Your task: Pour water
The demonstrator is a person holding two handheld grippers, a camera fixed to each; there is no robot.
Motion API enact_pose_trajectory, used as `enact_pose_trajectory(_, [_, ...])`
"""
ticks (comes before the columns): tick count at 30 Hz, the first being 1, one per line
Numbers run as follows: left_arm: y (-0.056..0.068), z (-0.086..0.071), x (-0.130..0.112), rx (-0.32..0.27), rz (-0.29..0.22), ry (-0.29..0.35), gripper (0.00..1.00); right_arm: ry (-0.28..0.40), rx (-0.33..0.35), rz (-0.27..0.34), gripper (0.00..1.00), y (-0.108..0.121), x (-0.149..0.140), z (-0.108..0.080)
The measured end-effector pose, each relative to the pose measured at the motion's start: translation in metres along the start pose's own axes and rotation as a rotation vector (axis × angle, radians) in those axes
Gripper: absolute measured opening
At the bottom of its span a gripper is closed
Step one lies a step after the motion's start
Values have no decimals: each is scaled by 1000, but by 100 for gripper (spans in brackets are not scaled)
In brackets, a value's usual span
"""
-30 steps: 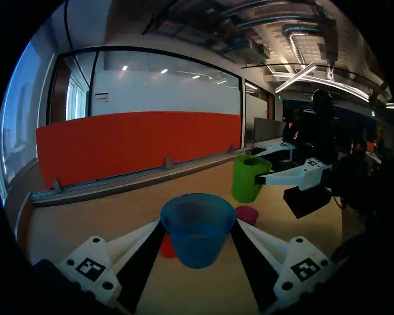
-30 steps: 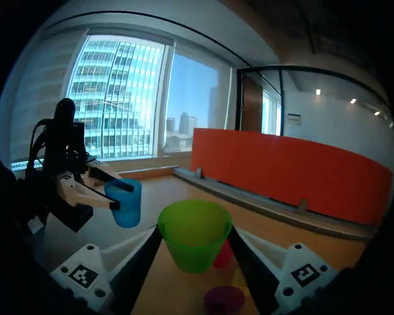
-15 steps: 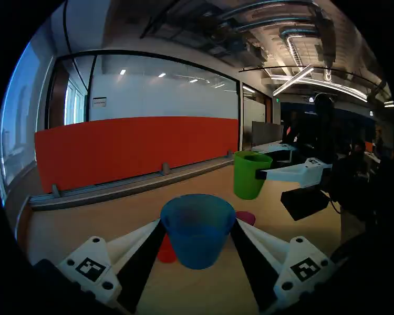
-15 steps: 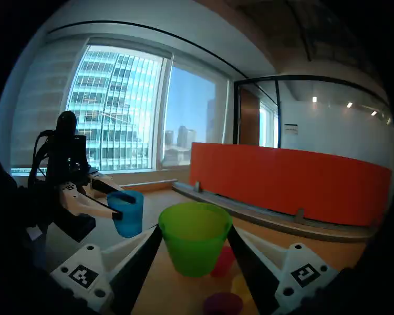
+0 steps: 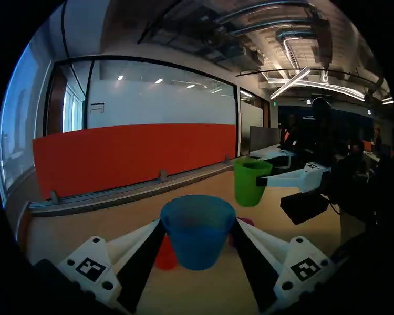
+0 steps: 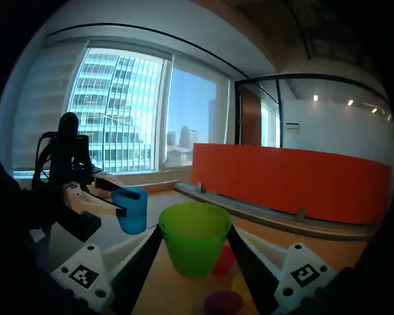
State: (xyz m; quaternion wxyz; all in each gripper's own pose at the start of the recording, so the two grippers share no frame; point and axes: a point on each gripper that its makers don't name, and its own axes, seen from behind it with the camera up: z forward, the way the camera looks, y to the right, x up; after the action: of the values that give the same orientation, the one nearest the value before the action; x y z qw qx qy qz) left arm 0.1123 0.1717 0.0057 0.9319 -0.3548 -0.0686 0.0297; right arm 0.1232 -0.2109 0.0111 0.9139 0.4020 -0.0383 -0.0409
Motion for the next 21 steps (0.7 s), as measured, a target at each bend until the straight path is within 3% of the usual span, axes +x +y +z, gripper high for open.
enact_pose_trajectory(9, [0, 4, 16, 3, 40, 23, 86, -18, 43, 24, 91, -9, -4, -5])
enact_pose_trajectory(21, [3, 7, 33, 8, 135, 50, 86, -29, 92, 34, 91, -20, -9, -11])
